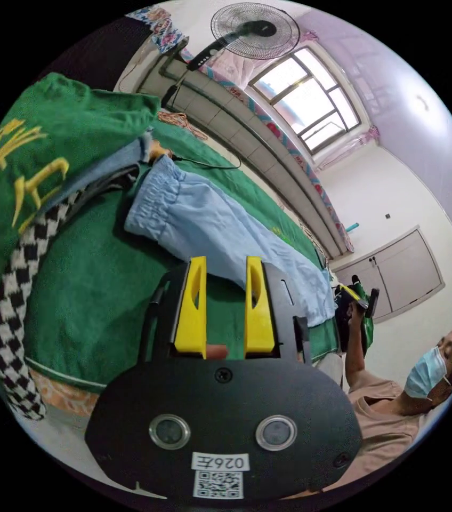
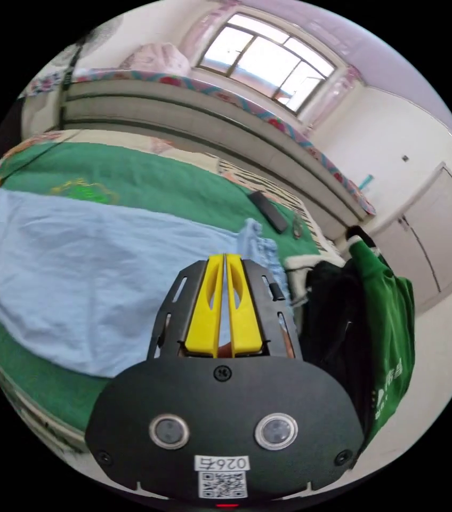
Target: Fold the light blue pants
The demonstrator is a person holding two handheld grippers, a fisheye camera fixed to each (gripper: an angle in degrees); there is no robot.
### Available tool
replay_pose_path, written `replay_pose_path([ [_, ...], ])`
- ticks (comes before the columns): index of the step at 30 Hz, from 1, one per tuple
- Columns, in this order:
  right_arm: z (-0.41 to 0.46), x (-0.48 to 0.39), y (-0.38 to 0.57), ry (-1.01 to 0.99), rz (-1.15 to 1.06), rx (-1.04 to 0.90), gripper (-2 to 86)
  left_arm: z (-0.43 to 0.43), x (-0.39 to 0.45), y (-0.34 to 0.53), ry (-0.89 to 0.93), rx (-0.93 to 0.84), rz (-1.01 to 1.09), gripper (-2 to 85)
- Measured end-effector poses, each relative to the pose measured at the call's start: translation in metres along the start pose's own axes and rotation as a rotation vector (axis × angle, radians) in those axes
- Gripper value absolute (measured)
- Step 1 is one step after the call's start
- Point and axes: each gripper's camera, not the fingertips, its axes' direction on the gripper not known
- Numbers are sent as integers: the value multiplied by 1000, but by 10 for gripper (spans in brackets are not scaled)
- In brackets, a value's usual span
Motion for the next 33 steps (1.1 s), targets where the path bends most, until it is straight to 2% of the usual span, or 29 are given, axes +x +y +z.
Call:
replay_pose_path([
  [2, -20, -44, -12, -131, -110, 28, -10, 5, -19, 9, 42, -15, -66, 124],
  [5, -54, -126, -28, -385, -306, 81, -11, 25, -48, 2, 74, -21, -185, 229],
  [9, -77, -232, -35, -674, -513, 57, 1, 36, -65, -9, 142, 65, -287, 259],
  [13, -71, -292, -38, -718, -569, 39, 27, 47, -66, -9, 144, 187, -363, 291],
  [15, -62, -316, -40, -699, -585, 41, 47, 54, -70, -8, 132, 239, -387, 284],
  [18, -46, -333, -46, -650, -585, 55, 56, 75, -86, -18, 122, 264, -368, 216],
  [20, -43, -325, -52, -699, -544, 43, 27, 94, -107, -29, 206, 146, -348, 68],
  [22, -44, -314, -54, -744, -535, 53, -3, 90, -120, -26, 247, 212, -360, 9],
  [24, -52, -299, -53, -911, -549, 85, -12, 86, -120, -30, 213, 221, -307, 1],
  [28, -47, -309, -47, -880, -649, 48, -15, 92, -105, -38, 18, 215, -201, 14],
  [33, -31, -309, -42, -966, -626, -16, -15, 107, -112, -11, 56, 310, -270, 63],
])
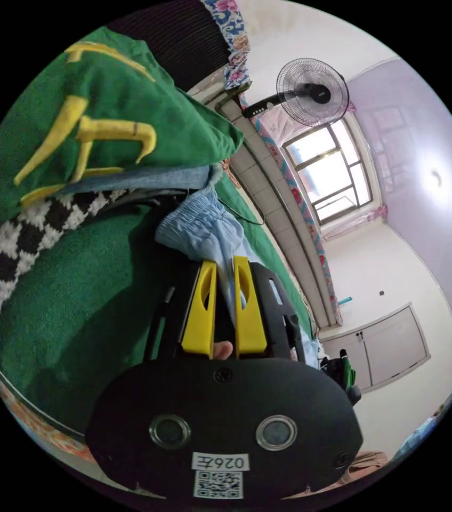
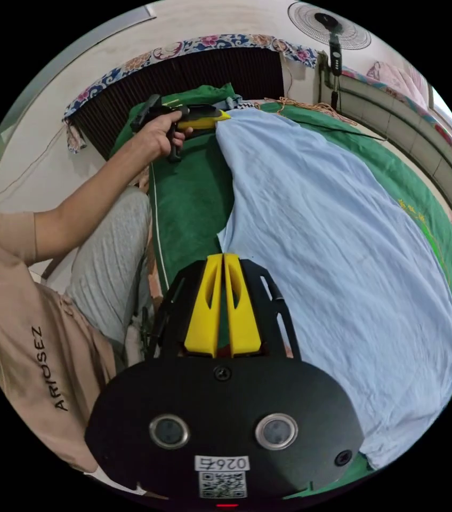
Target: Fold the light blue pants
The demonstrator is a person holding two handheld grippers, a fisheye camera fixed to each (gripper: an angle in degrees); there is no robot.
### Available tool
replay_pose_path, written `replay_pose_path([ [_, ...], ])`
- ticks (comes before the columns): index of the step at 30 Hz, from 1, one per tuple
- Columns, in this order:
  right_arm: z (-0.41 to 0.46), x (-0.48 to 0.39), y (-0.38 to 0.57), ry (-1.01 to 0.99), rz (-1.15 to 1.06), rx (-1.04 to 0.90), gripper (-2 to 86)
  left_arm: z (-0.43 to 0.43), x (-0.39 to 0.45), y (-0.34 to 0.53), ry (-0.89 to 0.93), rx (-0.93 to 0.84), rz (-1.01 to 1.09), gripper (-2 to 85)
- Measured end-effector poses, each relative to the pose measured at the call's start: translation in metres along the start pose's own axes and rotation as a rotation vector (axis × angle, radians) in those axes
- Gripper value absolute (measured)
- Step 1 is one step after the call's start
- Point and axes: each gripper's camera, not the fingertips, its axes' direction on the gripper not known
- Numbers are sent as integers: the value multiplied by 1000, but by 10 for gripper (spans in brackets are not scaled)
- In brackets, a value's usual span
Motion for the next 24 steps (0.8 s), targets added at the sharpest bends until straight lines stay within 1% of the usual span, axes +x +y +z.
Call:
replay_pose_path([
  [2, -6, 2, 0, -36, -4, -14, -14, 1, -8, 19, 38, 56, -33, 99],
  [6, -23, 8, 10, -81, 14, 46, -11, 1, -22, 45, 34, 135, -61, 108],
  [8, -29, 12, 15, -100, 32, 72, -10, -1, -17, 57, 20, 217, 6, 92],
  [9, -31, 14, 18, -140, 34, 77, -10, 1, -13, 60, 10, 225, 35, 87],
  [11, -32, 16, 22, -221, 33, 76, -10, 20, 7, 70, -39, 213, 179, 64],
  [12, -34, 16, 27, -261, 30, 86, -10, 29, 13, 72, -44, 201, 220, 61],
  [13, -35, 16, 29, -265, 35, 99, -10, 49, 25, 75, -48, 159, 305, 56],
  [14, -38, 17, 36, -230, 63, 134, -10, 74, 36, 78, -57, 95, 388, 53],
  [15, -41, 20, 45, -143, 110, 177, -11, 88, 40, 79, -64, 56, 423, 56],
  [16, -42, 22, 49, -90, 131, 192, -11, 120, 45, 82, -90, -27, 473, 61],
  [17, -39, 27, 57, 22, 171, 188, -11, 153, 43, 84, -125, -103, 474, 66],
  [18, -31, 34, 63, 121, 208, 125, -11, 169, 39, 86, -141, -144, 466, 69],
  [19, -24, 39, 65, 157, 221, 64, -10, 203, 26, 90, -165, -251, 427, 65],
  [20, -11, 48, 70, 172, 237, -72, -10, 236, 10, 95, -168, -388, 371, 57],
  [21, -14, 53, 80, 118, 261, -58, -10, 248, 1, 99, -158, -439, 340, 51],
  [23, -34, 56, 96, 40, 294, 9, -9, 247, -16, 113, -89, -344, 249, 4],
  [24, -53, 55, 108, 54, 305, 73, -9, 243, -17, 118, -73, -304, 245, 1],
])
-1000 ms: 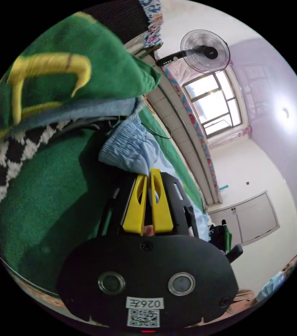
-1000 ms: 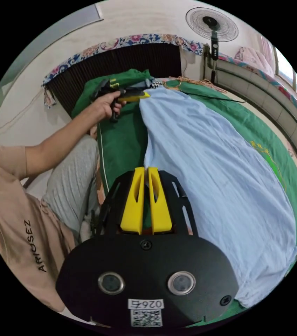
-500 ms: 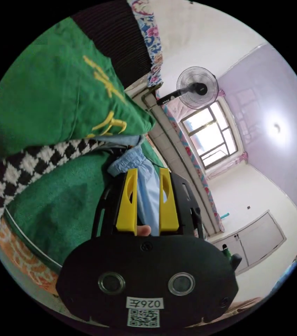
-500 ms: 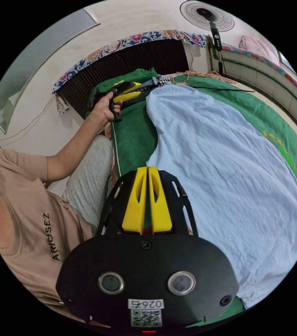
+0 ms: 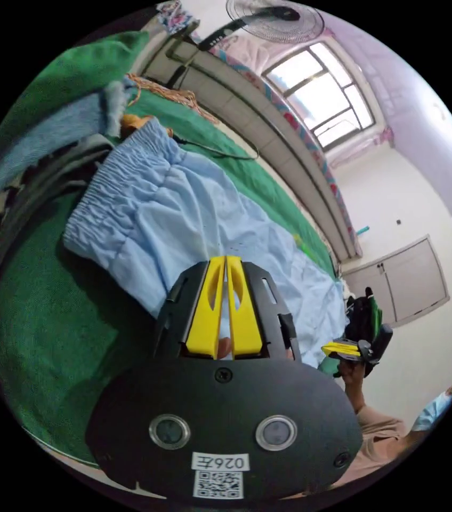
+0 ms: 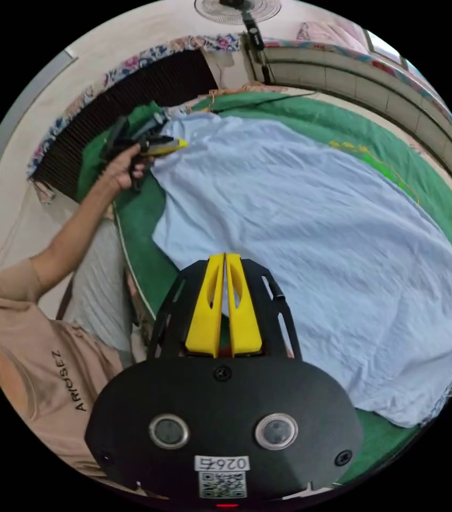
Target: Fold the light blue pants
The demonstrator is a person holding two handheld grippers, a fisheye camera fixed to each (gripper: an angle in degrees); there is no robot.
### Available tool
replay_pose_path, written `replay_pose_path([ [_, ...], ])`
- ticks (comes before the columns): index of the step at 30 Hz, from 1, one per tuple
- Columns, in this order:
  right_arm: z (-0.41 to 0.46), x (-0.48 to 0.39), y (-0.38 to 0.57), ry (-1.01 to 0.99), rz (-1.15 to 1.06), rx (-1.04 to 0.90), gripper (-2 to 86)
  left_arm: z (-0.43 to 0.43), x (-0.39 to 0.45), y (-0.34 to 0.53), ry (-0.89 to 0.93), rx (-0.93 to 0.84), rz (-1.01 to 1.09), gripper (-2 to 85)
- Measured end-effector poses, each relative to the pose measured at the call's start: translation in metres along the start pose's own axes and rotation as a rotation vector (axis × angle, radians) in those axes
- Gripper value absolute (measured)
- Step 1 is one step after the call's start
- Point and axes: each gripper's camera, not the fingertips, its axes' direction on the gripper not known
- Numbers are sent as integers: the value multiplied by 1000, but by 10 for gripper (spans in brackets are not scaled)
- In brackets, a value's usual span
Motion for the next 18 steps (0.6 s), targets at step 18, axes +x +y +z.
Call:
replay_pose_path([
  [18, -166, 195, 325, 947, 1002, 367, 42, 438, 356, 113, 143, -225, 959, 116],
])
